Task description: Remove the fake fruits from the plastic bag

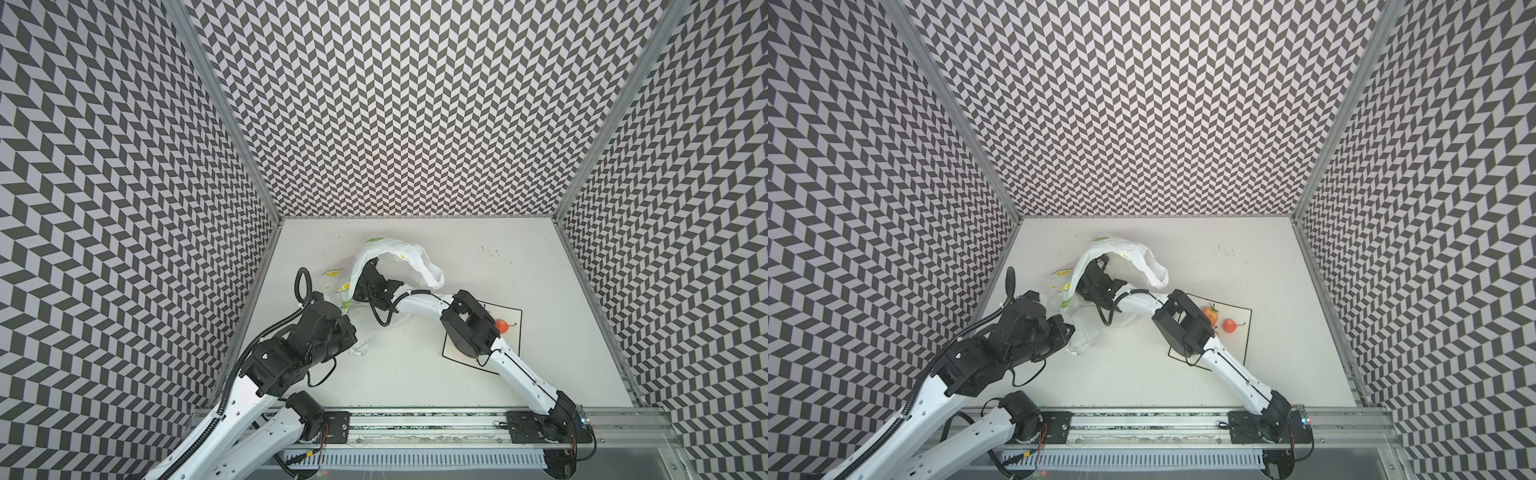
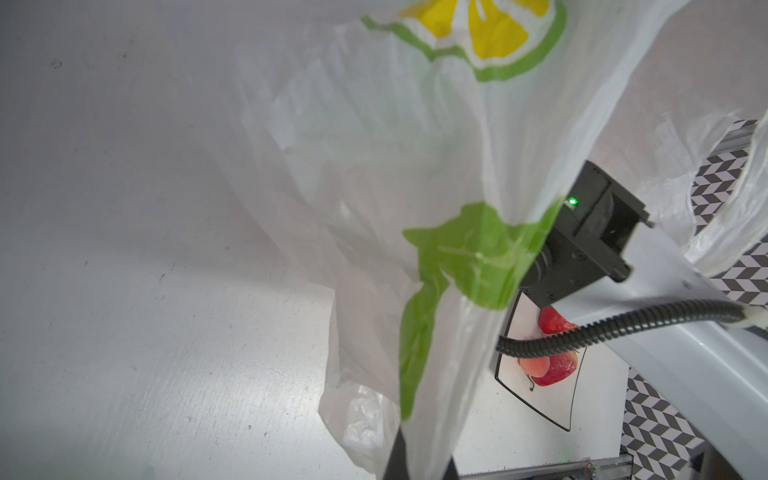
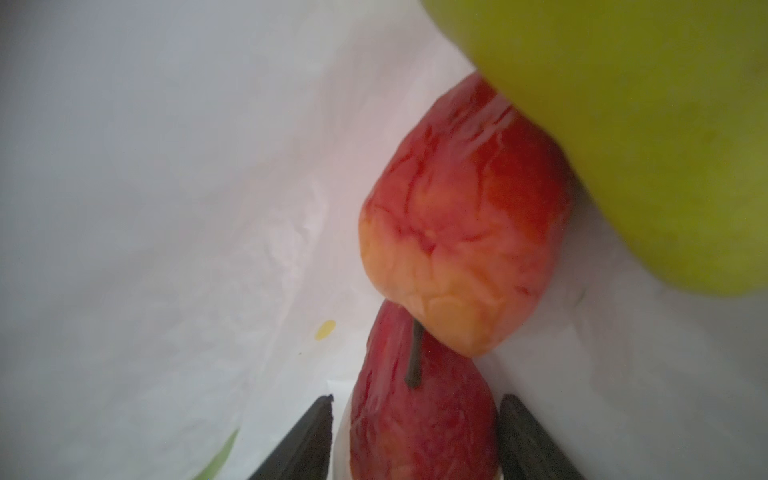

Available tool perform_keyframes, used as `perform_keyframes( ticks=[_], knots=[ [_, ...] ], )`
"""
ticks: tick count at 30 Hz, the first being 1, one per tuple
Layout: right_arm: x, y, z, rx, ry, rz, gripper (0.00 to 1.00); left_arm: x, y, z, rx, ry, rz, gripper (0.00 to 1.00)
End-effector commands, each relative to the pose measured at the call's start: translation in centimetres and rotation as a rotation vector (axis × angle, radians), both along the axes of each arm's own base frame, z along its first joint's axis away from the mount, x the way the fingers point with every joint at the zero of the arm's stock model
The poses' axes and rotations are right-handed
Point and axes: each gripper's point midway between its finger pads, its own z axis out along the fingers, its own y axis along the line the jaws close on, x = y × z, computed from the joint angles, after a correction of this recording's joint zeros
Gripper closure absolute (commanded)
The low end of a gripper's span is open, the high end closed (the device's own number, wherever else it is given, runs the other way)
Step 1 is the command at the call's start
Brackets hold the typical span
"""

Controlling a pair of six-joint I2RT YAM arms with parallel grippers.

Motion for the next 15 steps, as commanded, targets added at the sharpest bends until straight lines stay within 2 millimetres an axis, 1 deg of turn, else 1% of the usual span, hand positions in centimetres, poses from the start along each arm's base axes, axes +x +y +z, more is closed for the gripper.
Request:
perform_keyframes(
  ticks=[1,4,7,10,12,15],
  knots=[
    [-1.6,0.0,-5.3,-0.035,0.135,-0.009,0.41,0.0,-0.7,1.7,-0.009,-0.030,-0.054,1.00],
    [-1.1,-0.2,-5.7,-0.026,0.147,-0.027,0.53,-0.1,-0.7,2.6,-0.008,-0.043,-0.064,1.00],
    [0.2,-0.7,-4.8,-0.027,0.118,-0.037,0.64,-0.3,-0.2,3.1,0.004,-0.052,-0.061,1.00],
    [1.3,-1.3,-2.8,-0.033,0.060,-0.045,0.74,-0.3,0.8,2.7,0.035,-0.059,-0.025,1.00],
    [1.8,-1.8,-1.0,-0.031,0.016,-0.048,0.79,-0.2,0.9,2.1,0.038,-0.061,-0.013,1.00],
    [2.0,-2.8,1.6,-0.009,-0.034,-0.055,0.82,0.0,0.8,0.9,0.039,-0.038,0.003,1.00]
  ],
)
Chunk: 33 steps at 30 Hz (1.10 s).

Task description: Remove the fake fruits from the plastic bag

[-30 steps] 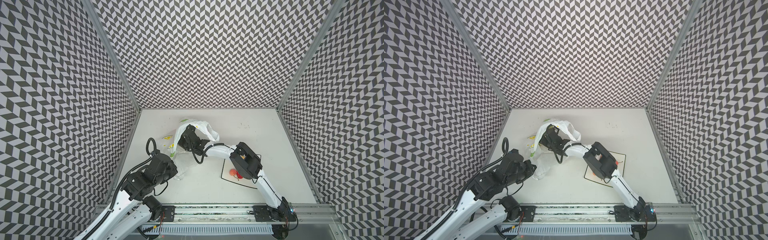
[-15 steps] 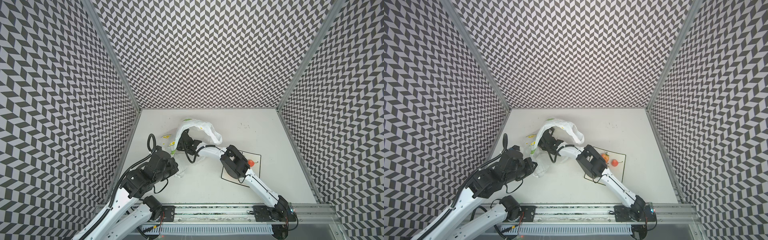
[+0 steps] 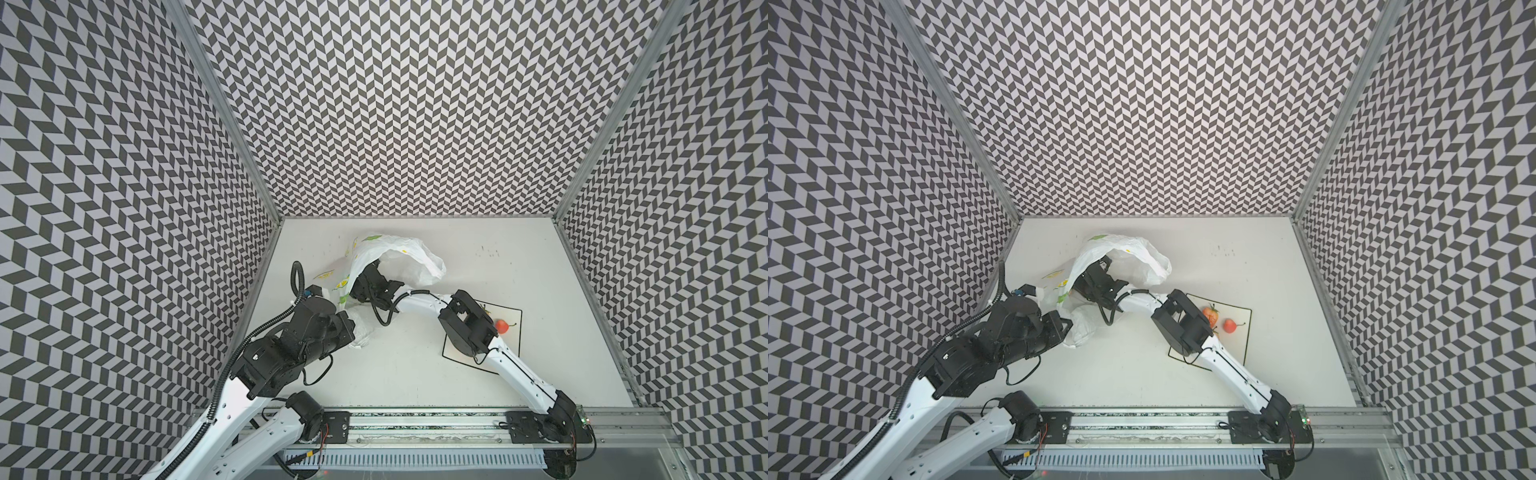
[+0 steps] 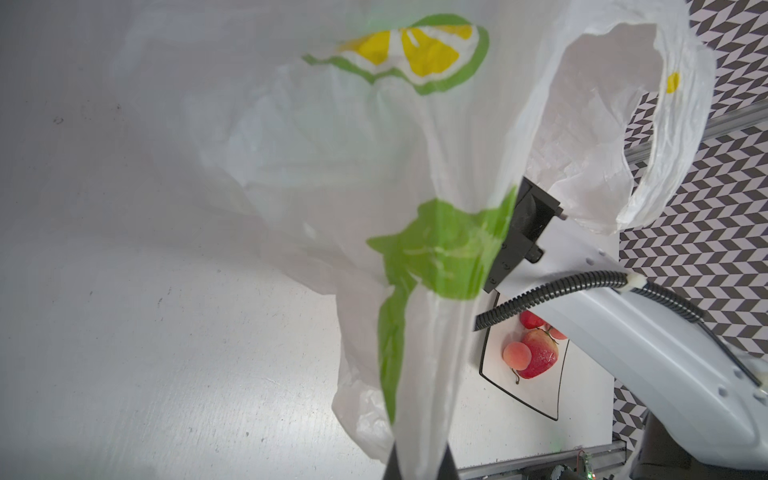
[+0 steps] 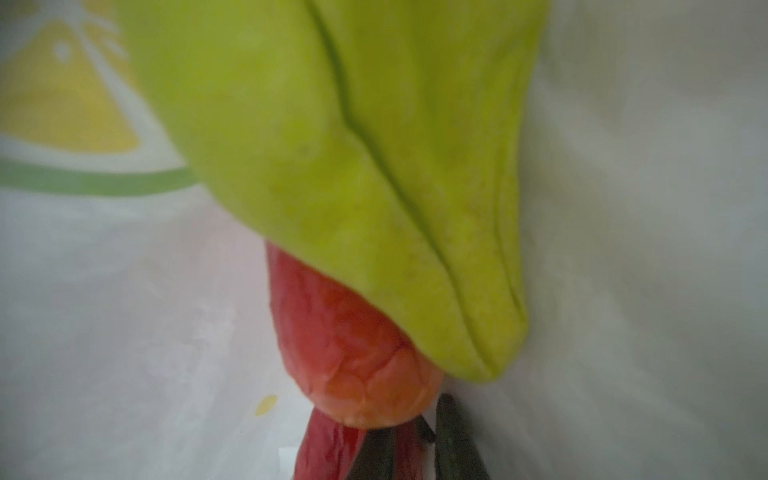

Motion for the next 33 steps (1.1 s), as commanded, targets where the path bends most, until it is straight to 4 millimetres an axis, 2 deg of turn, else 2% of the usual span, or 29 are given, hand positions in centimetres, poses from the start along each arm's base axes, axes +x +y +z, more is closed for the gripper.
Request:
perform_keyframes(
  ticks=[1,5,9,15,17,18,20,22,24,26,29,33],
  knots=[
    [0.4,-1.6,4.0,0.008,-0.060,-0.026,0.82,0.2,0.5,-1.6,0.030,0.023,0.034,1.00],
    [-0.1,-3.5,6.7,0.041,-0.104,-0.036,0.84,0.4,0.4,-2.6,0.015,0.029,0.055,1.00],
    [-0.9,-5.5,8.4,0.040,-0.142,-0.041,0.86,0.3,0.6,-3.6,0.015,0.042,0.072,1.00],
    [-2.1,-7.9,8.9,0.022,-0.162,-0.047,0.88,-0.2,1.3,-4.3,0.010,0.049,0.106,1.00],
    [-2.4,-8.0,8.5,0.004,-0.161,-0.033,0.84,-0.3,1.6,-4.4,0.013,0.047,0.112,0.98],
    [-2.4,-8.0,8.4,-0.002,-0.163,-0.029,0.80,-0.3,1.6,-4.3,0.011,0.044,0.113,0.88],
    [-2.7,-8.0,7.8,-0.010,-0.155,-0.016,0.72,-0.2,1.8,-3.4,0.005,0.023,0.120,0.58],
    [-2.9,-8.1,7.3,-0.019,-0.150,-0.005,0.66,-0.1,2.3,-1.8,0.004,-0.016,0.135,0.34],
    [-3.1,-8.0,6.8,-0.022,-0.143,0.006,0.62,-0.1,3.5,0.1,0.016,-0.055,0.183,0.16],
    [-3.3,-8.0,6.7,-0.025,-0.145,0.017,0.58,-0.2,5.4,2.2,0.043,-0.086,0.265,0.08],
    [-3.4,-8.0,6.8,-0.035,-0.155,0.034,0.55,-0.2,8.2,4.8,0.090,-0.135,0.391,0.03],
    [-3.8,-8.0,6.6,-0.048,-0.158,0.055,0.52,0.5,9.8,8.2,0.096,-0.210,0.499,0.00]
  ],
)
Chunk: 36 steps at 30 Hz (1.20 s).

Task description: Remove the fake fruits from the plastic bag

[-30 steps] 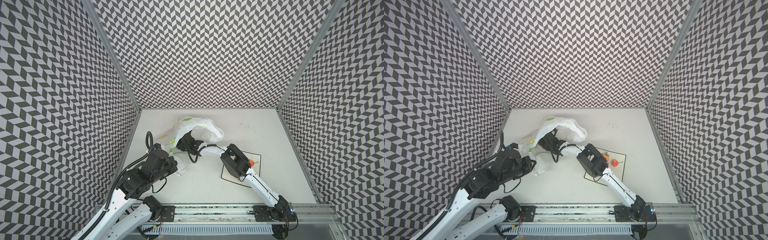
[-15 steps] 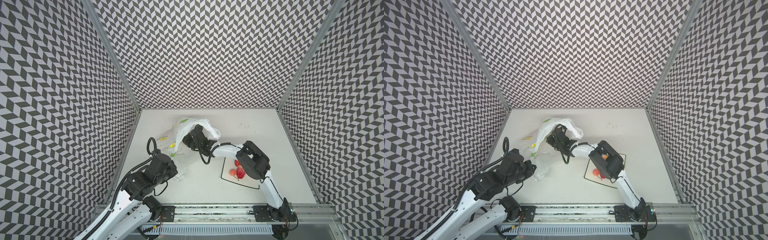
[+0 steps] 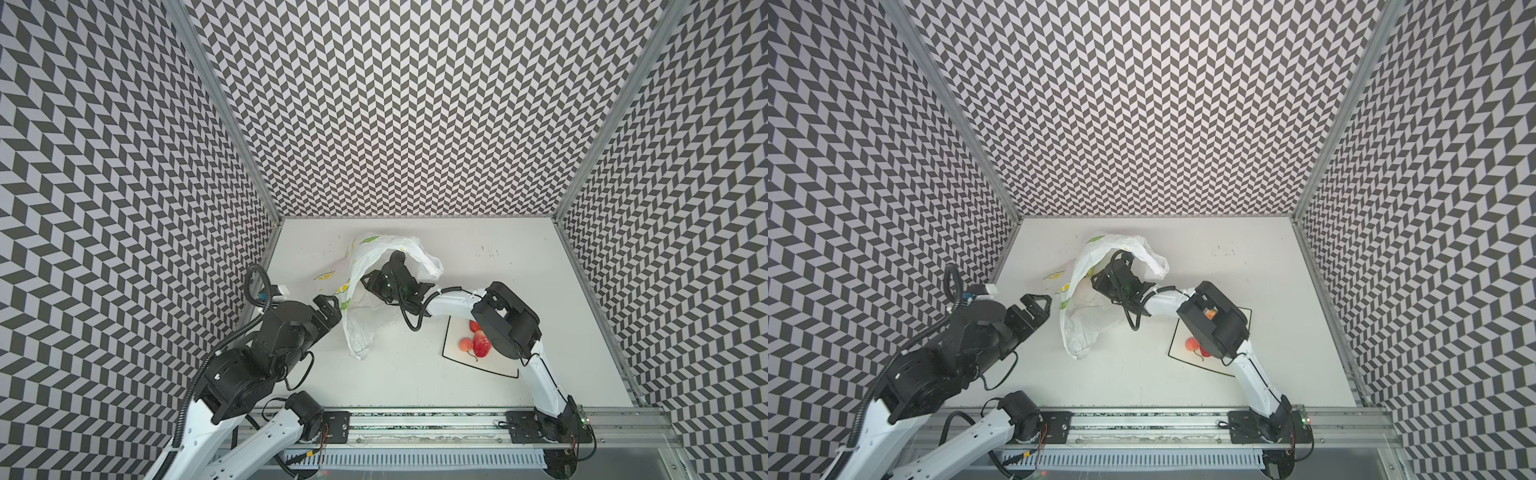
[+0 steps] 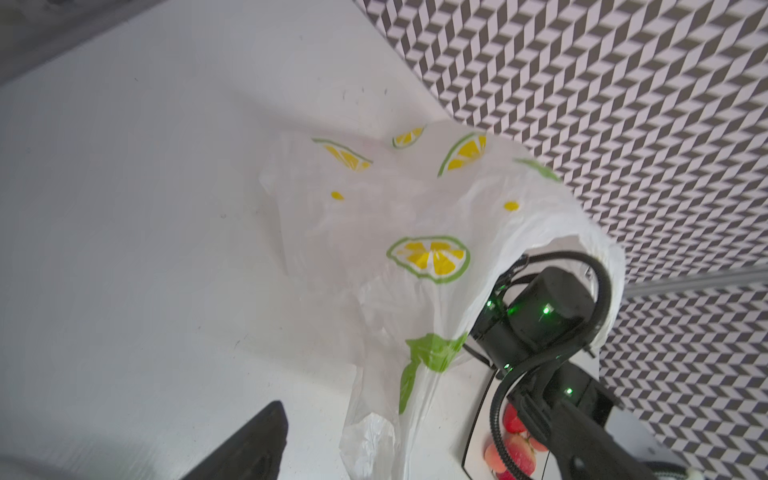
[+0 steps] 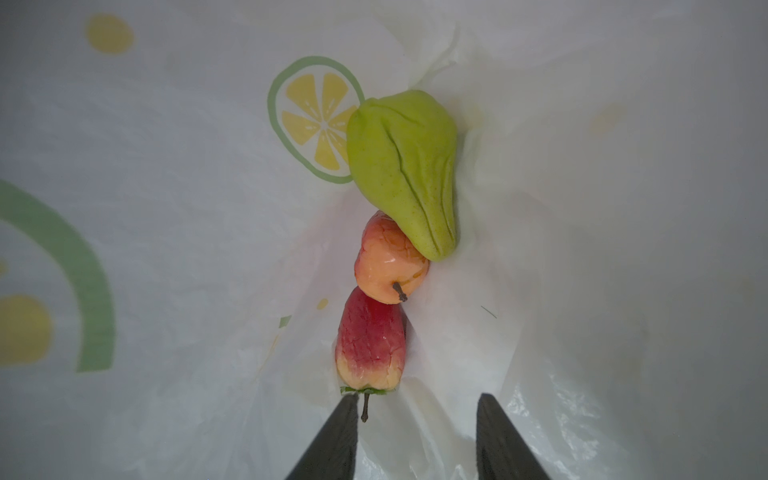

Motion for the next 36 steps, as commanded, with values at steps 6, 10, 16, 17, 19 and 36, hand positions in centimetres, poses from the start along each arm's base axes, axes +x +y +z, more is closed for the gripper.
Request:
perform_keyframes(
  ticks=[6,10,16,17,19,36],
  knots=[
    [-0.8,-0.1,1.6,0.013,-0.035,0.051,0.49,2.9,2.6,2.6,0.135,-0.082,0.205,0.00],
    [-1.2,-0.9,1.6,-0.020,-0.050,0.067,0.47,7.0,2.4,2.6,0.175,-0.080,0.157,0.00],
    [-1.5,-2.4,1.7,-0.045,-0.068,0.083,0.46,11.1,7.8,1.2,0.116,-0.055,0.207,0.00],
    [-1.5,-2.4,1.7,-0.046,-0.071,0.087,0.46,11.5,8.9,0.6,0.098,-0.054,0.227,0.00],
    [-1.6,-2.3,2.0,-0.046,-0.077,0.099,0.46,12.0,10.3,-1.5,0.044,-0.027,0.266,0.00],
    [-1.9,-1.1,3.5,-0.040,-0.110,0.186,0.46,18.0,12.7,-14.8,-0.418,0.074,0.210,0.05]
  ],
)
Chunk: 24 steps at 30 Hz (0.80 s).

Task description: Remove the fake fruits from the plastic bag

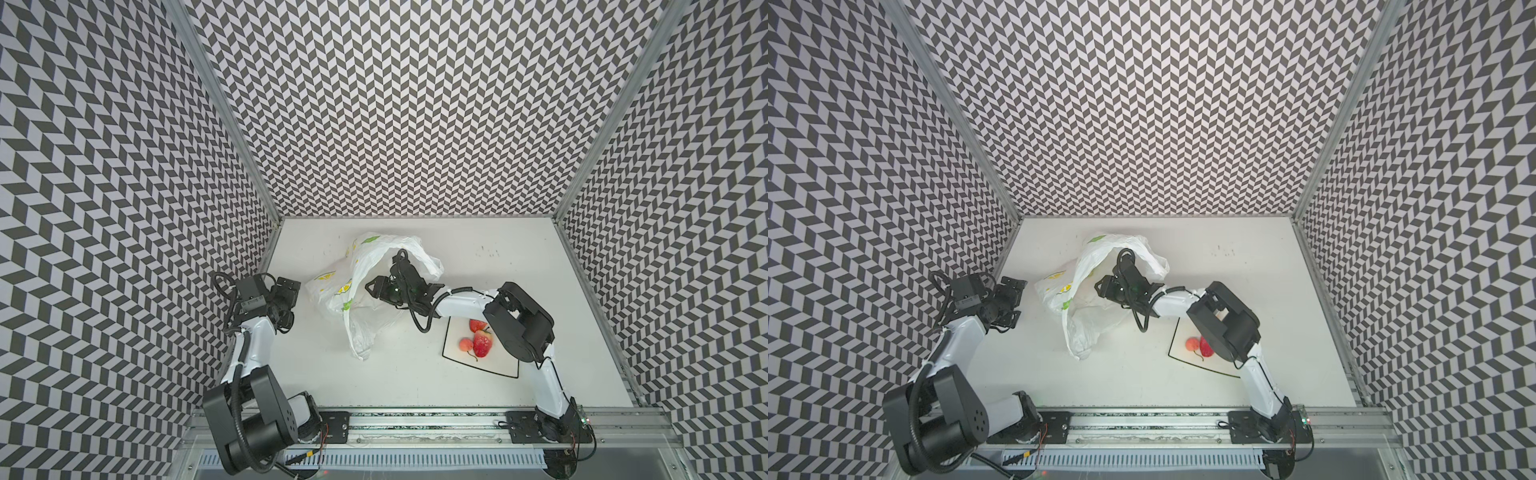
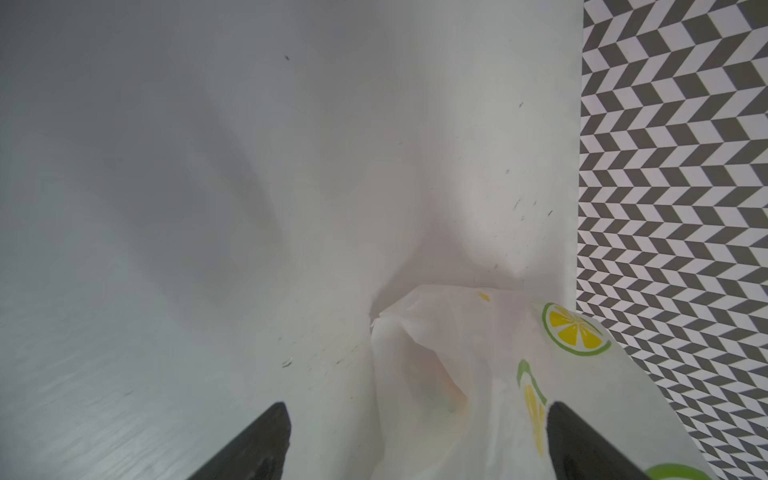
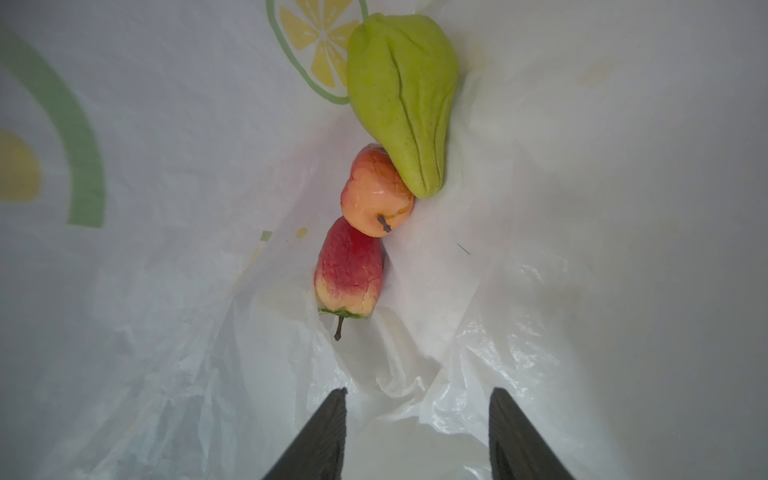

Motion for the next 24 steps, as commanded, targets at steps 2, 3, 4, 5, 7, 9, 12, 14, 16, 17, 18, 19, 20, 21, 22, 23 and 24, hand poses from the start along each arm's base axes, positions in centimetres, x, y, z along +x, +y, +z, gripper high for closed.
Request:
perform_keyframes(
  ticks=[2,3,4,5,7,9,12,14,16,17,18,19,20,21,22,23,24],
  knots=[
    [0.8,0.9,3.5,0.056,-0.063,0.020,0.46,3.8,-0.3,3.3,-0.010,-0.172,-0.096,0.05],
    [0.8,1.0,3.4,0.055,-0.062,0.020,0.46,4.1,-0.3,3.2,-0.014,-0.174,-0.101,0.06],
    [0.9,1.0,3.3,0.055,-0.062,0.018,0.46,4.3,-0.5,2.8,-0.025,-0.168,-0.109,0.06],
    [1.0,1.0,3.3,0.056,-0.063,0.016,0.46,4.2,-0.5,2.3,-0.034,-0.153,-0.111,0.08],
    [1.2,1.0,3.2,0.057,-0.061,0.011,0.46,3.9,-0.5,1.2,-0.042,-0.114,-0.104,0.12],
    [1.4,0.9,3.3,0.061,-0.063,0.006,0.46,3.7,-0.6,0.5,-0.048,-0.106,-0.096,0.16],
    [1.5,0.8,3.3,0.061,-0.066,0.001,0.46,4.2,-1.0,-0.2,-0.060,-0.098,-0.119,0.24],
    [1.5,0.7,3.2,0.058,-0.067,-0.003,0.47,4.8,-1.3,-0.1,-0.052,-0.099,-0.141,0.30],
    [1.4,0.4,2.8,0.048,-0.064,-0.008,0.47,5.3,-1.6,0.3,-0.042,-0.115,-0.156,0.35],
    [1.4,0.4,2.8,0.048,-0.065,-0.009,0.47,5.5,-1.9,0.5,-0.039,-0.118,-0.166,0.36],
    [1.4,0.3,2.7,0.046,-0.063,-0.011,0.47,5.8,-2.2,0.6,-0.035,-0.121,-0.178,0.36],
    [1.3,0.3,2.5,0.045,-0.059,-0.010,0.47,5.8,-2.4,0.6,-0.035,-0.118,-0.186,0.37],
    [1.3,0.3,2.5,0.045,-0.058,-0.011,0.47,6.0,-2.7,0.5,-0.037,-0.115,-0.194,0.37],
    [1.3,0.3,2.3,0.045,-0.054,-0.010,0.47,5.9,-3.0,0.4,-0.040,-0.110,-0.198,0.38],
    [1.3,0.3,2.2,0.044,-0.052,-0.008,0.47,5.9,-3.2,0.4,-0.039,-0.111,-0.201,0.41],
    [1.3,0.4,2.2,0.044,-0.051,-0.007,0.47,5.9,-3.4,0.3,-0.037,-0.110,-0.201,0.46],
    [1.2,0.4,2.1,0.042,-0.050,-0.006,0.47,5.9,-3.5,0.4,-0.034,-0.111,-0.202,0.55]
  ],
)
